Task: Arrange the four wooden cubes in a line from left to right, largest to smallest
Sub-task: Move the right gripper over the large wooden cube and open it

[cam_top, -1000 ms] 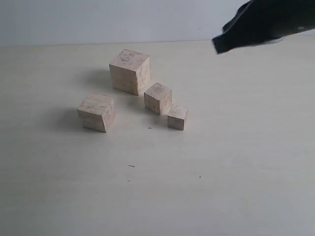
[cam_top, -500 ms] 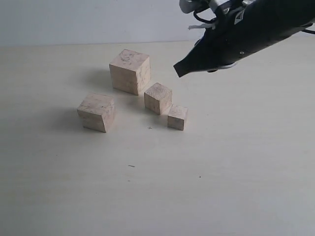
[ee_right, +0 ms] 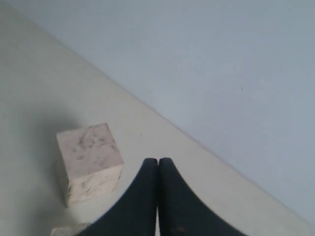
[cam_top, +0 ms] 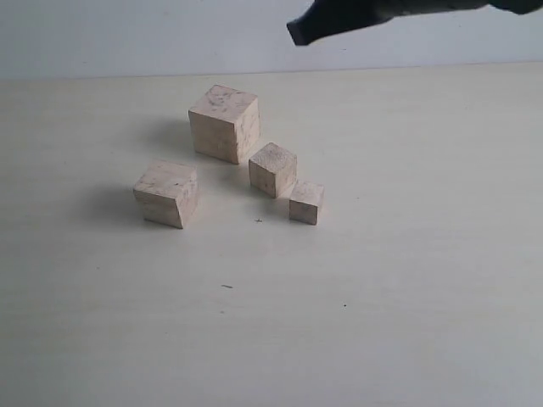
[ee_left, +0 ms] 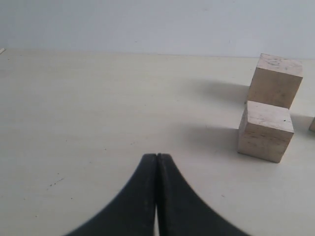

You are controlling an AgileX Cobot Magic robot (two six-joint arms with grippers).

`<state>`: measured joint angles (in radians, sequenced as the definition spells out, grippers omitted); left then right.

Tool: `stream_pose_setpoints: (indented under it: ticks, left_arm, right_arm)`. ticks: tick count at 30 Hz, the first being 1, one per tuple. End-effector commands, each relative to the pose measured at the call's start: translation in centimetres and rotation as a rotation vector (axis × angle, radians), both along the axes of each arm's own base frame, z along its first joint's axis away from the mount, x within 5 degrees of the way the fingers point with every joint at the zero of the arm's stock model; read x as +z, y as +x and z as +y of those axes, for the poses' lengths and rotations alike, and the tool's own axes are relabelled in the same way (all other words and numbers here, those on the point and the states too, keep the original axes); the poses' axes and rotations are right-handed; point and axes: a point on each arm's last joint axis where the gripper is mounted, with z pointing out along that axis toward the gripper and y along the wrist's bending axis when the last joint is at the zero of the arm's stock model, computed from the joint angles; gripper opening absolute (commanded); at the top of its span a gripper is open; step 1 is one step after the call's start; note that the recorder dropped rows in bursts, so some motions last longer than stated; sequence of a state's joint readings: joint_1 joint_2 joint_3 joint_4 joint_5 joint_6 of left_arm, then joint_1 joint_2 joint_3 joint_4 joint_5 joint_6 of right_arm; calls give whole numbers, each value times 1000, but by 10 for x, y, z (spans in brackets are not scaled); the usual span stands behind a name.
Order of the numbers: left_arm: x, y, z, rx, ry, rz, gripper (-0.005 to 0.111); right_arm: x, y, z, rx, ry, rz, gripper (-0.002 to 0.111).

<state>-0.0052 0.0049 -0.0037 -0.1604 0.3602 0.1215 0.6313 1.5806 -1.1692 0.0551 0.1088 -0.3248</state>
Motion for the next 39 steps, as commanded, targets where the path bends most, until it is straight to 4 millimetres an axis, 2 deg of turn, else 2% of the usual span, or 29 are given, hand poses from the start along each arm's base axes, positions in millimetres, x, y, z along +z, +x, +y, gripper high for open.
stream_pose_setpoints:
  ticks: [1, 5, 13, 17, 19, 21, 23, 25, 26, 32, 39]
  left_arm:
    - [-1, 0, 0, -6, 5, -7, 0]
    - [-1, 0, 0, -6, 5, -7, 0]
    - [-1, 0, 0, -6, 5, -7, 0]
    - [-1, 0, 0, -6, 5, -7, 0]
    - [-1, 0, 0, -7, 7, -7, 0]
    - [-1, 0, 0, -7, 7, -7, 0]
    - [-1, 0, 0, -7, 7, -7, 0]
    - [-1, 0, 0, -7, 7, -7, 0]
    - [-1, 0, 0, -7, 7, -7, 0]
    - [-1, 0, 0, -4, 7, -7, 0]
    - [-1, 0, 0, -4, 7, -7, 0]
  right_arm:
    - [11, 8, 5, 39, -55, -94, 0]
    - [5, 12, 7, 49, -77, -99, 0]
    - [-34, 25, 17, 53, -132, -8, 0]
    - [-49, 28, 19, 56, -158, 30, 8]
    - [-55, 30, 21, 57, -168, 44, 18]
    - [-61, 31, 22, 57, -174, 58, 36]
    - [-70, 33, 23, 55, -180, 77, 63]
    - [-77, 37, 26, 23, -128, 102, 97]
    - [-78, 38, 27, 18, -115, 94, 105]
    - [-86, 40, 28, 14, -119, 111, 104]
    - [-87, 44, 30, -59, 6, 147, 104]
